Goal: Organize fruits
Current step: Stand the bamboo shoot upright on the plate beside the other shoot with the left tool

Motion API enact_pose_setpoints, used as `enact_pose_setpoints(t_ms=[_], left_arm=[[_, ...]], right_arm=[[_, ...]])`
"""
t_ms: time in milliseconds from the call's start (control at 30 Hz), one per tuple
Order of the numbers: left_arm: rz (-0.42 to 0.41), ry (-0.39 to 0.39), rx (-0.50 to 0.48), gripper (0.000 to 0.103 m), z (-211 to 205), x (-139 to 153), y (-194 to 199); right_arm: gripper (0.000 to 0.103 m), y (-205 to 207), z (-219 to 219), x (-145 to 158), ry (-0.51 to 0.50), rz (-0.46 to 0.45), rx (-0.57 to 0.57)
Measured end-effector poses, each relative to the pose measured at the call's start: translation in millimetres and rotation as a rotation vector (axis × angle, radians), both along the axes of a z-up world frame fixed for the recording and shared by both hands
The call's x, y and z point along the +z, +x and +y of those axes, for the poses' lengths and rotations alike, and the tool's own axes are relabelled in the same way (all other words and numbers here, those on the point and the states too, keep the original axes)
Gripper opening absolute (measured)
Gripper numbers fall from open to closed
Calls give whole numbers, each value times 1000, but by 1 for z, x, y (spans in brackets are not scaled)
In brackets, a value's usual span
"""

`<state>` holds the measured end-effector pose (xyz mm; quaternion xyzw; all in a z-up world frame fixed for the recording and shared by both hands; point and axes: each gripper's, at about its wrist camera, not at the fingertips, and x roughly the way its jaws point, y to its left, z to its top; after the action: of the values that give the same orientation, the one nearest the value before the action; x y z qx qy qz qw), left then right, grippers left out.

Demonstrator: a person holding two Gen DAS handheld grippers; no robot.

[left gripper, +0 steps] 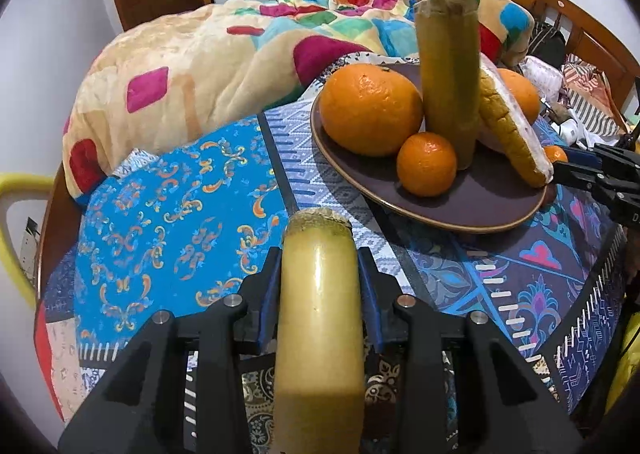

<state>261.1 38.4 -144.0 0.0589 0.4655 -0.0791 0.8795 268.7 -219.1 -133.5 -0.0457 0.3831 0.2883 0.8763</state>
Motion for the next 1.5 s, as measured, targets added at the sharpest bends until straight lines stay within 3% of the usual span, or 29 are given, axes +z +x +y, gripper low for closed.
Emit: enact_pose_setpoints(t_ms=[233, 367, 533, 933, 1133, 1500], left_arm=[[-101, -31, -24, 36, -12, 40, -25], [-157, -101, -36, 36, -19, 69, -36], [-191, -158, -63, 36, -34, 84, -36], [-214, -223, -91, 36, -63, 92, -4], [-164, -226, -64, 36, -64, 76, 18], [-191, -224, -20, 36, -67, 66, 32]], right_arm=[[29, -7, -5, 13, 23, -38, -16], [29, -13, -7, 26, 40, -69, -23], [29, -14, -8, 36, 59, -92, -24], [29, 3, 9, 27, 56, -82, 8], [30, 13, 16, 16, 29, -59, 10], [30, 13, 26, 11, -17, -41, 33]])
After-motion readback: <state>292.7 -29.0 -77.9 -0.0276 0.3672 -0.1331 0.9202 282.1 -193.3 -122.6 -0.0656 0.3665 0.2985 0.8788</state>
